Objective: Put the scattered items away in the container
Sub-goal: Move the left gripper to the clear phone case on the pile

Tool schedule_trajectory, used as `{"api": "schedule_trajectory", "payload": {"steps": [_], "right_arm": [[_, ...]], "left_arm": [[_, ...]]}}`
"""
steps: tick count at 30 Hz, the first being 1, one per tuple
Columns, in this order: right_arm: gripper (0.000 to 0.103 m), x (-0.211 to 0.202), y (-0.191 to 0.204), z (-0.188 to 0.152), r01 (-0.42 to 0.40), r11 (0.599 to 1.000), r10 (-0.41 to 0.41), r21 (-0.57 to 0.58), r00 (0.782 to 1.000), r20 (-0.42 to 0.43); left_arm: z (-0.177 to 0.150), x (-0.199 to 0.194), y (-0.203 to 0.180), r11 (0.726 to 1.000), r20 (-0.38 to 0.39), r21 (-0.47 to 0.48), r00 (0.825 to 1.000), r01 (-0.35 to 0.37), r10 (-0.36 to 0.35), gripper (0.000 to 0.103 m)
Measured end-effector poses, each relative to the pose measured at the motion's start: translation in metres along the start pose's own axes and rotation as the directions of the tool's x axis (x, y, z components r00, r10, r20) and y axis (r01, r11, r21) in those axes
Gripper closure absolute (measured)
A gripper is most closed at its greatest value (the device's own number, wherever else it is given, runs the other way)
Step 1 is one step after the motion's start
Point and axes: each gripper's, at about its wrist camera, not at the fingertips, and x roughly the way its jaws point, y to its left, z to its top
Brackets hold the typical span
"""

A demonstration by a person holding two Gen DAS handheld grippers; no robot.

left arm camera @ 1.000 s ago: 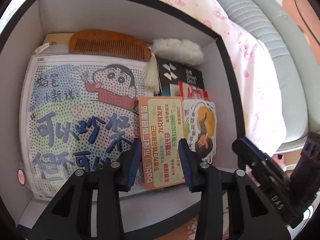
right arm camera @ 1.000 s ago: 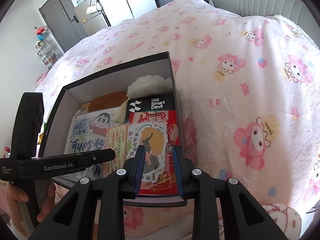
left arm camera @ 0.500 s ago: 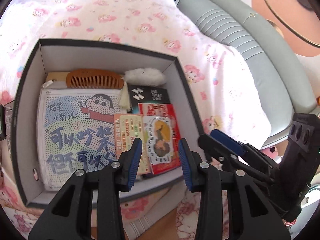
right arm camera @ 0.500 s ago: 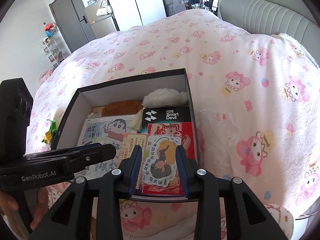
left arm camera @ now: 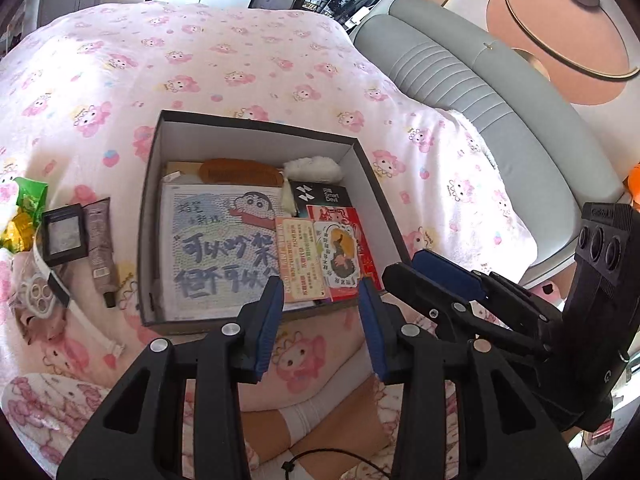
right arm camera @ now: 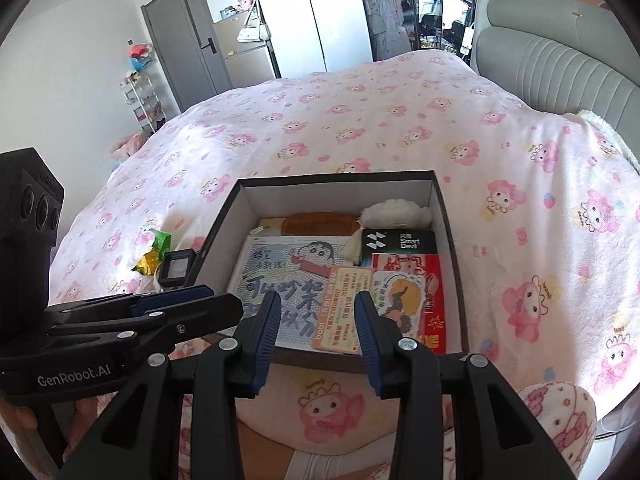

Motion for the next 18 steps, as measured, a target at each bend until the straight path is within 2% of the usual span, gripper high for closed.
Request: {"api": "schedule_trajectory", "payload": {"steps": [4, 9, 14, 18], "right_arm": [[0.069, 0.002, 0.034, -0.006, -0.055, 0.996, 0.054, -0.067, 0.998, -0.019], [0.069, 0.021, 0.088, -0.012, -0.147, 0.978, 0.137, -0.148, 0.988, -0.073], [0.069, 0.051, 0.147, -0.018, -0.246, 0.943, 0.217, -0.225, 0.965, -0.145], [0.069, 0.084, 0.185, -0.021, -0.311, 0.918, 0.261, -0.248, 0.942, -0.212]], "left_arm": [[-0.014, -0.025, 0.025, 0.998, 0.024, -0.02, 0.998, -0.058, 0.058, 0.065], [-0.035, -0.058, 0.074, 0.987, 0.045, -0.095, 0.99, -0.128, 0.132, 0.065], [-0.055, -0.083, 0.136, 0.965, 0.042, -0.202, 0.983, -0.168, 0.18, 0.065], [-0.064, -0.087, 0.184, 0.935, 0.008, -0.286, 0.975, -0.21, 0.221, 0.065]]}}
